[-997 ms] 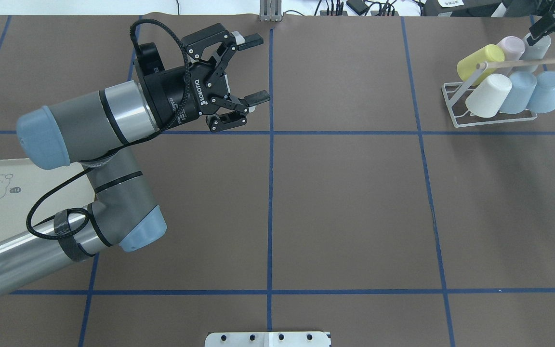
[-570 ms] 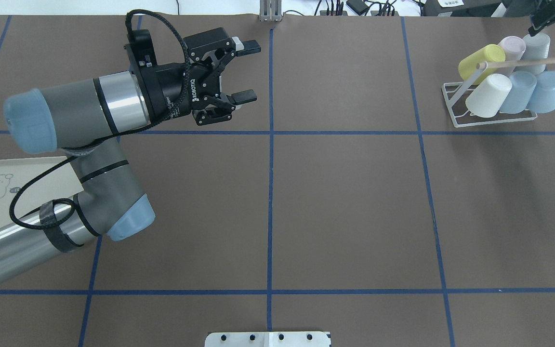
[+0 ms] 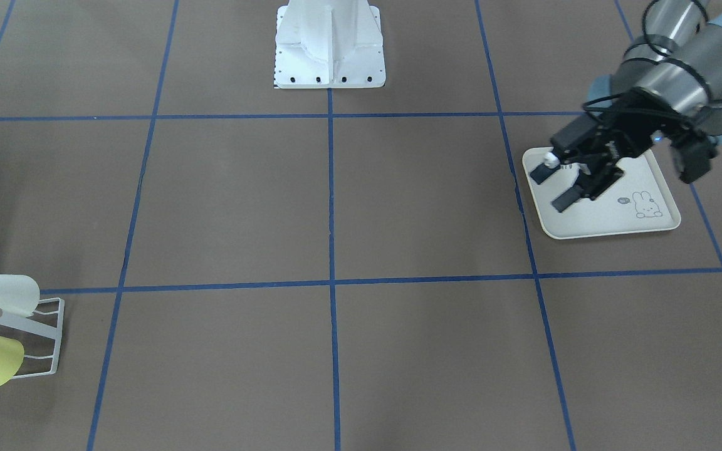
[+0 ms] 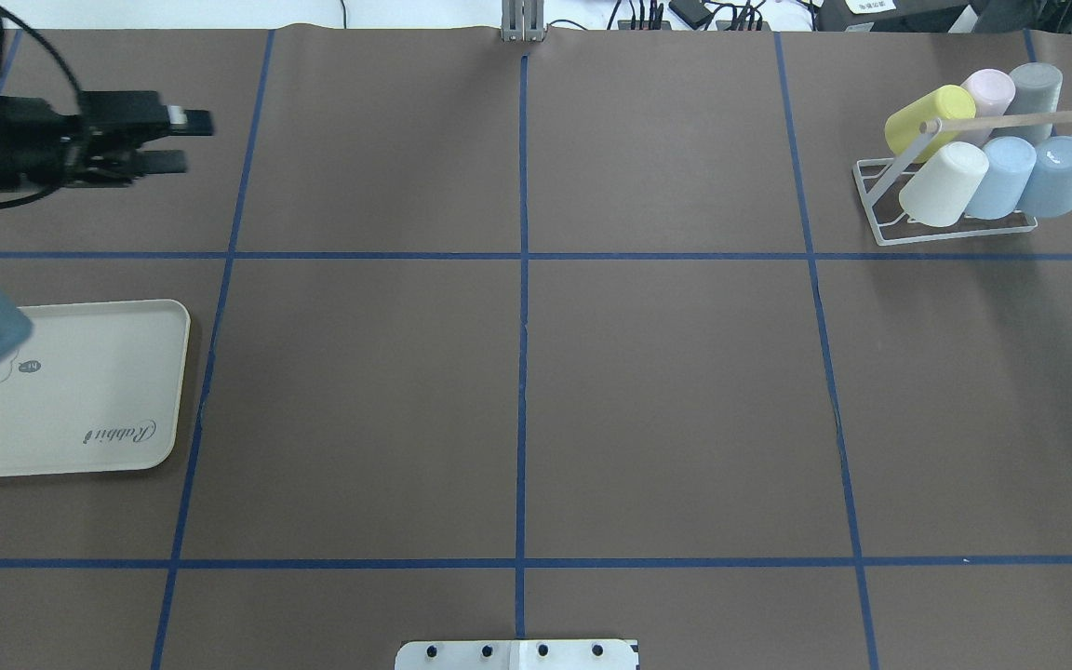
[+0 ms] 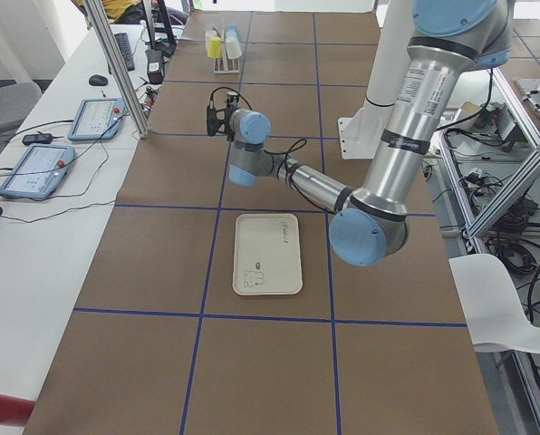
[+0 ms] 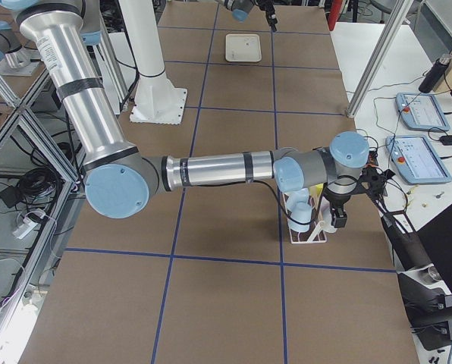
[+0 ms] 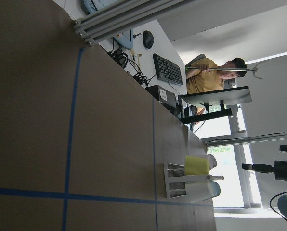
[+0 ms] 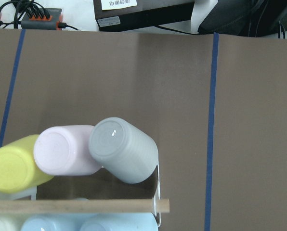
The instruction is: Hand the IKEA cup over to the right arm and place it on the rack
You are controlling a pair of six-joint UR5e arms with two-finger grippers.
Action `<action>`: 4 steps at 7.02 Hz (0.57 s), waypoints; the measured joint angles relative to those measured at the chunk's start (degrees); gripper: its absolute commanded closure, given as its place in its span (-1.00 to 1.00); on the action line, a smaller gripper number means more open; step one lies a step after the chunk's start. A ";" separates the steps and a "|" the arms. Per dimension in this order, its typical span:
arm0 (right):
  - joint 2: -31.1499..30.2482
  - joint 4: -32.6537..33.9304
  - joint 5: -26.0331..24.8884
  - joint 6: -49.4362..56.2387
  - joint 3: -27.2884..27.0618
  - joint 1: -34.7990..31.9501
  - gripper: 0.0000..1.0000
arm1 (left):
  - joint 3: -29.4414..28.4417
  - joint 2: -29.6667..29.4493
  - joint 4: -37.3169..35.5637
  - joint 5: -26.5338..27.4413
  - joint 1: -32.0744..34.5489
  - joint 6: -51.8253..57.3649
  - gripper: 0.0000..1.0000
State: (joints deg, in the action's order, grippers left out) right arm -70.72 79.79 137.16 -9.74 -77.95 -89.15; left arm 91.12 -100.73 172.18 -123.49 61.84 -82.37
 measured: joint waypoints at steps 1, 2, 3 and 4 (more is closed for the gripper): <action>-4.98 0.15 0.30 0.22 -4.36 -0.22 -0.99 | -1.10 4.47 -2.13 -1.92 5.05 13.72 -1.00; -9.20 0.29 0.39 0.39 -7.94 -0.28 -0.99 | -1.93 7.19 -7.06 -2.01 9.56 28.31 -1.00; -12.03 0.50 0.44 0.85 -10.04 -0.31 -0.99 | -2.48 8.37 -15.55 0.02 14.43 46.11 -1.00; -13.52 0.66 0.47 2.02 -10.72 -0.30 -0.99 | -2.85 8.79 -24.56 3.03 17.93 61.72 -1.00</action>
State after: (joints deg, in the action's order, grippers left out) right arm -84.24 80.45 137.62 -7.72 -88.67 -89.45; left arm 88.27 -91.94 147.63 -120.47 79.78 -20.64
